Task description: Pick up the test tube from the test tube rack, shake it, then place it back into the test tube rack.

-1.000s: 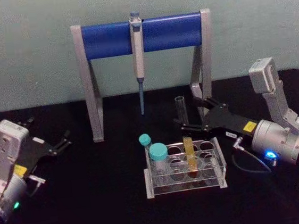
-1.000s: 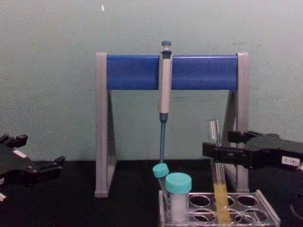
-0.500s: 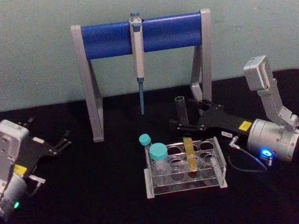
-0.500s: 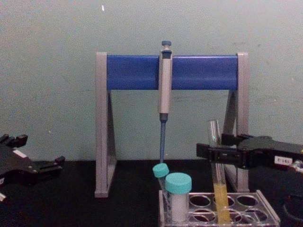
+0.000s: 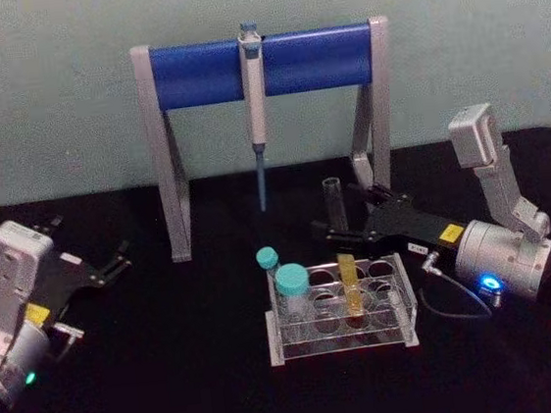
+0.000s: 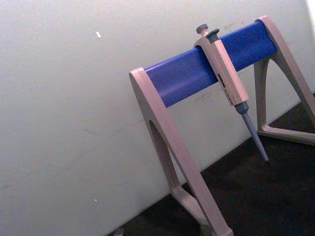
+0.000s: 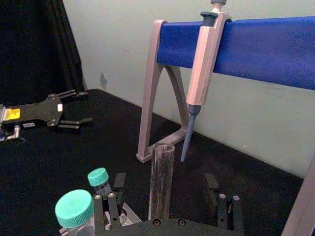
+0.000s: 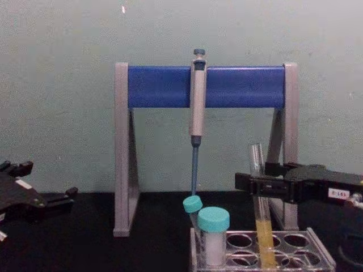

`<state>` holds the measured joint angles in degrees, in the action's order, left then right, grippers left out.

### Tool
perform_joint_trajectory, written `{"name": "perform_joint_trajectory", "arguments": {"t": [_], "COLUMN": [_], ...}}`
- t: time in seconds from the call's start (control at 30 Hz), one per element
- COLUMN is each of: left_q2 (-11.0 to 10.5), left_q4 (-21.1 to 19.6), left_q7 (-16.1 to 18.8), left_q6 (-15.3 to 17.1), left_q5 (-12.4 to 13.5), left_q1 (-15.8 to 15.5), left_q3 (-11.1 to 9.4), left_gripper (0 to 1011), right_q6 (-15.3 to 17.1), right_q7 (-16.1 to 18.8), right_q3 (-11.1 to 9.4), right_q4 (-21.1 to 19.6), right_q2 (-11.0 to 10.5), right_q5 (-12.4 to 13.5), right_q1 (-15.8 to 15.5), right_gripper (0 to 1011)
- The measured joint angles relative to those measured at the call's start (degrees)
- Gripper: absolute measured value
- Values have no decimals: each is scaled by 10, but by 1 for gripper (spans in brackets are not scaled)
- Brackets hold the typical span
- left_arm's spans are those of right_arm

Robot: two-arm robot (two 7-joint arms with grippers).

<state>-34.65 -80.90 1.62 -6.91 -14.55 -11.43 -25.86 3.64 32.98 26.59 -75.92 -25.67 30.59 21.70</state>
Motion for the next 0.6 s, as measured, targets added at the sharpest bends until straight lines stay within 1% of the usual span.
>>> {"name": "perform_joint_trajectory", "arguments": {"t": [0.4,0.47,0.6], "left_q2": [0,0,0], "left_q4": [0,0,0], "left_q7": [0,0,0], "left_q6": [0,0,0], "left_q5": [0,0,0], "left_q1": [0,0,0], "left_q3": [0,0,0], "left_gripper": [1001,1001,1001], "right_q6": [0,-1,-1], "right_q7": [0,-1,-1], "right_q3": [0,0,0], "right_q4": [0,0,0], "right_q2": [0,0,0], "right_q5": [0,0,0], "right_q1": [0,0,0], "right_gripper": [1000,942,868]}}
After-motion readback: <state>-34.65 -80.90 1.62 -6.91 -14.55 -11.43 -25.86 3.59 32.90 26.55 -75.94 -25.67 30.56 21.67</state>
